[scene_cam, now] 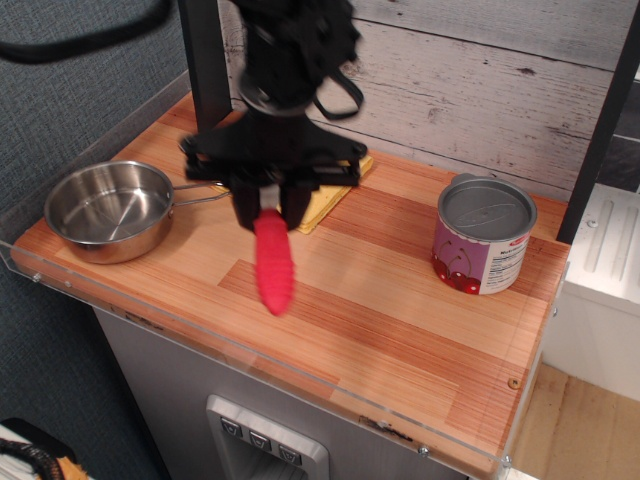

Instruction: Place the spoon's red handle in the empty corner of the table.

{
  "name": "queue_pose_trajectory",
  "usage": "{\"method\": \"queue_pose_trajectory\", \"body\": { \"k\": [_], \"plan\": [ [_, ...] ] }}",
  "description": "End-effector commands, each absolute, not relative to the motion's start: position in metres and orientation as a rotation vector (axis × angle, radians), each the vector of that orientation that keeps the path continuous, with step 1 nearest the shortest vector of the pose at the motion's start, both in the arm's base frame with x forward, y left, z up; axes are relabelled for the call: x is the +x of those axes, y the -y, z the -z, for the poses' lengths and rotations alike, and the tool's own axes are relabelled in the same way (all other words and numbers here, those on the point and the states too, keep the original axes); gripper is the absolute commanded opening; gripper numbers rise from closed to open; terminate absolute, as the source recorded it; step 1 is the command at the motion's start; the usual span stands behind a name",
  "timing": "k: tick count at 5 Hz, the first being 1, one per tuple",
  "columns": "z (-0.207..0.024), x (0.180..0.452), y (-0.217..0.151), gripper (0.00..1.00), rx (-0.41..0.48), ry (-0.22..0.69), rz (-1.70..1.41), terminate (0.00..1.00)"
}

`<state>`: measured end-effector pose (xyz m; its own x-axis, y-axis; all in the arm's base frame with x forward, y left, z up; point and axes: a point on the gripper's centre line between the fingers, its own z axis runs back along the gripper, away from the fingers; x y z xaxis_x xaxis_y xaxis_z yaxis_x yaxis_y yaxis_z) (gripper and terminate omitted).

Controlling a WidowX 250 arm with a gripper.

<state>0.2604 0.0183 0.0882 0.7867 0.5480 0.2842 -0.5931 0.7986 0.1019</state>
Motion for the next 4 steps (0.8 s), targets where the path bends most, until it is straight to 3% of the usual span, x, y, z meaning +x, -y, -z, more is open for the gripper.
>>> {"method": "queue_pose_trajectory", "body": {
  "k": [1, 2, 4],
  "plan": [
    [-0.073, 0.278, 0.018, 0.0, 0.177, 0.245, -0.983, 0.0],
    [-0.062, 0.278, 0.035, 0.0, 0.196, 0.274, -1.081, 0.0],
    [-0.04, 0.279, 0.053, 0.0, 0.132, 0.329, -1.226, 0.0]
  ]
}}
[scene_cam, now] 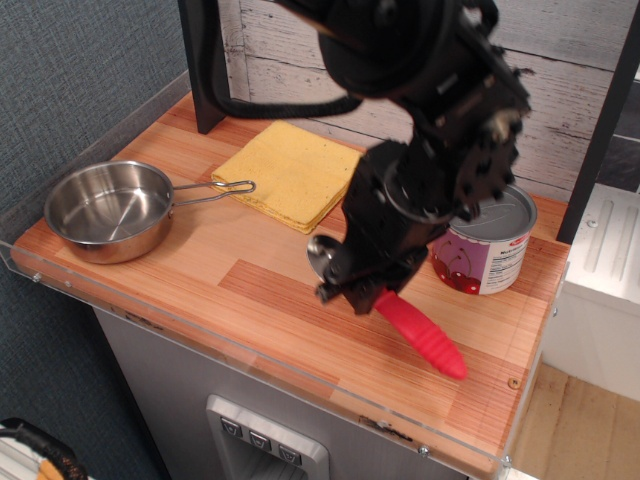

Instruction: Place the spoon's red handle in the empty corner of the table.

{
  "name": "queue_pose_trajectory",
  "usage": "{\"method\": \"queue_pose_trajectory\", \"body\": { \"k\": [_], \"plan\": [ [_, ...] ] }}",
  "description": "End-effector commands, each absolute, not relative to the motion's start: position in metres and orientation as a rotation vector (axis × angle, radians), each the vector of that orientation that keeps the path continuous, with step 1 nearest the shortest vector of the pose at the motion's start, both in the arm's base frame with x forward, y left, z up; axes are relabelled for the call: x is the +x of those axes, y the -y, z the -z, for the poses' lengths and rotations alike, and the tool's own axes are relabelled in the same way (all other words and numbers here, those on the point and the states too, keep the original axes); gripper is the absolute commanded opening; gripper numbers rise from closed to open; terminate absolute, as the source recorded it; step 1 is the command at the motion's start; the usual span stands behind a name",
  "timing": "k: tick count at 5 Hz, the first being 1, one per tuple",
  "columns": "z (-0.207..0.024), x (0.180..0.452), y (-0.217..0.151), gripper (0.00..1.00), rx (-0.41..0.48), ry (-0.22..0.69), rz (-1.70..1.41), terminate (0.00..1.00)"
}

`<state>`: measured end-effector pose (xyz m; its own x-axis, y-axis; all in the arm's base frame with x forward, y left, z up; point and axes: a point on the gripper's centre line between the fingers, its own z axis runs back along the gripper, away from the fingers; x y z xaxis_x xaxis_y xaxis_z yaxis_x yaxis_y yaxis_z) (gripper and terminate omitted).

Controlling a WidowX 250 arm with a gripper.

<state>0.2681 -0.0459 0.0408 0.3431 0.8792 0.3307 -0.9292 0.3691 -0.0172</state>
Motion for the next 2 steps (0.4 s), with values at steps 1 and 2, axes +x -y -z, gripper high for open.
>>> {"method": "queue_pose_trajectory", "body": {
  "k": [1, 2],
  "plan": [
    [-0.0318, 0.2765, 0.0512, 0.0, 0.078, 0.298, -1.27, 0.0],
    [-0.0238, 0.2719, 0.0536, 0.0, 0.071, 0.279, -1.278, 0.0]
  ]
}}
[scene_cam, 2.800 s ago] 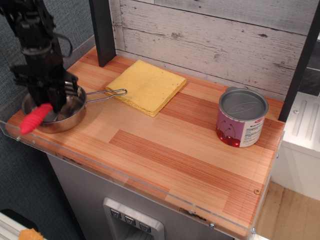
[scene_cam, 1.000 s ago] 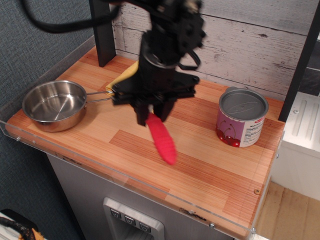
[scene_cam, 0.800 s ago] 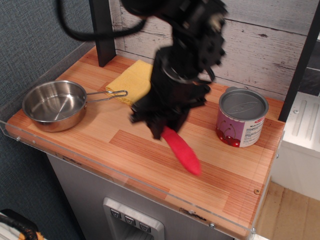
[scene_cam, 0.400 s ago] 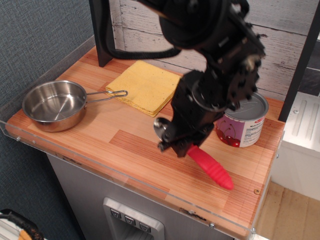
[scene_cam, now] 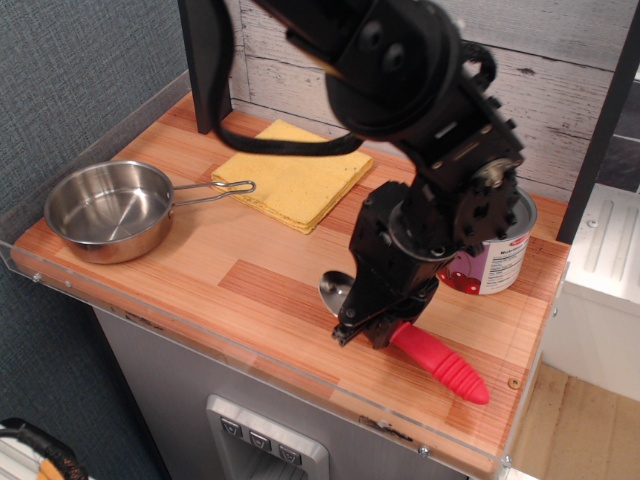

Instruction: Place the spoon's red handle in the empty corner of the table.

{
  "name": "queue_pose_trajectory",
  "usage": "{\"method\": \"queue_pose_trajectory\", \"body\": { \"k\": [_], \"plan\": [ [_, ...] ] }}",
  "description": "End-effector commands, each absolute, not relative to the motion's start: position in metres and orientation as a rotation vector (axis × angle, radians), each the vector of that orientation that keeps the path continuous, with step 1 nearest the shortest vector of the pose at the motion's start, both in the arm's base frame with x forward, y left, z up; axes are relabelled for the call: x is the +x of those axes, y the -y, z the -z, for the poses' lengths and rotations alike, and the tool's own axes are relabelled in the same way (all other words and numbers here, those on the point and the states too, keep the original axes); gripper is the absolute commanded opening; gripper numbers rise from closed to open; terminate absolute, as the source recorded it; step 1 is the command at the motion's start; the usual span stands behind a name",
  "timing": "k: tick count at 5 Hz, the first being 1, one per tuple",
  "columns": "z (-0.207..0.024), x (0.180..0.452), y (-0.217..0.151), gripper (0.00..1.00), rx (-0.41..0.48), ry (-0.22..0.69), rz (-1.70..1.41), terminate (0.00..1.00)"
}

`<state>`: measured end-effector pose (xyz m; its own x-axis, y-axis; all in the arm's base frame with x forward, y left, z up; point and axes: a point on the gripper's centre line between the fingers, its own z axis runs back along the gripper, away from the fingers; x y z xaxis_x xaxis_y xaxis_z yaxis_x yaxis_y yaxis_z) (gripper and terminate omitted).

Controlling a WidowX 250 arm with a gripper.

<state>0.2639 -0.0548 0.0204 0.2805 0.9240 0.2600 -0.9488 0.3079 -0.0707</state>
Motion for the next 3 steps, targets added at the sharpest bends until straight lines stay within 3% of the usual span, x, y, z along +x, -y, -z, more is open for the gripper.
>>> {"method": "queue_pose_trajectory", "body": {
  "k": [1, 2, 3],
  "plan": [
    [-0.0214, 0.2682, 0.0553, 0.0, 0.045, 0.3, -1.242, 0.0],
    [-0.0242, 0.266, 0.0534, 1.0, -0.003, 0.296, -1.251, 0.0],
    [-0.0287, 0.2656, 0.0493, 1.0, -0.026, 0.291, -1.257, 0.0]
  ]
}}
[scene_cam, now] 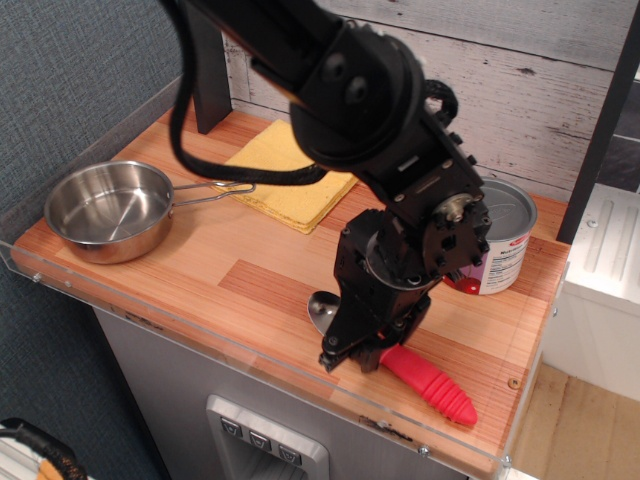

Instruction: Place the spoon's red handle in the empty corner of the table.

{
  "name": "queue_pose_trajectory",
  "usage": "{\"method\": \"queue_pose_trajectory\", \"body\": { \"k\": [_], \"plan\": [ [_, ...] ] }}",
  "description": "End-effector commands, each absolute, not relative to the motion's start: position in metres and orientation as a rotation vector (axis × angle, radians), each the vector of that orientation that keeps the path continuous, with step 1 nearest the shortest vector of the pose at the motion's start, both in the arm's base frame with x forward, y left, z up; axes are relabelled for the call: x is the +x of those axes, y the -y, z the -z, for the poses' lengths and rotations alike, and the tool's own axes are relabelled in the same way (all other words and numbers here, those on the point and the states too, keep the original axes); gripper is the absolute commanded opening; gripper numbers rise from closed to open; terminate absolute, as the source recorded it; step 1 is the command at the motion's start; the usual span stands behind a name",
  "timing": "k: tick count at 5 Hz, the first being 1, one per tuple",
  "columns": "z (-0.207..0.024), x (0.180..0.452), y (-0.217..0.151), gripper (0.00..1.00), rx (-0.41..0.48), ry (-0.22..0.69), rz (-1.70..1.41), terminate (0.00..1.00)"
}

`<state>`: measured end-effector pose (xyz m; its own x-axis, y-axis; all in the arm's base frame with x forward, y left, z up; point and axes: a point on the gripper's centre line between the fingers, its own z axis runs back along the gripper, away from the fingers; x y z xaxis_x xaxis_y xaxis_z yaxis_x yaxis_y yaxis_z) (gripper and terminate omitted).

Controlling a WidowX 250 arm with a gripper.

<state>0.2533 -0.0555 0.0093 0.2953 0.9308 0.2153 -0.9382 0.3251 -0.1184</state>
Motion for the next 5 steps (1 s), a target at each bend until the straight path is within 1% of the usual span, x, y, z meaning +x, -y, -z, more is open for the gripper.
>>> {"method": "queue_pose_trajectory", "body": {
  "k": [1, 2, 3, 4, 5],
  "plan": [
    [-0.046, 0.265, 0.047, 1.0, -0.037, 0.329, -1.209, 0.0],
    [-0.069, 0.262, 0.037, 1.0, -0.051, 0.385, -1.139, 0.0],
    [-0.089, 0.264, 0.022, 1.0, -0.032, 0.37, -1.011, 0.0],
    [-0.099, 0.272, 0.01, 1.0, -0.009, 0.278, -0.787, 0.0],
    [-0.104, 0.274, 0.007, 1.0, -0.03, 0.196, -0.541, 0.0]
  ]
}}
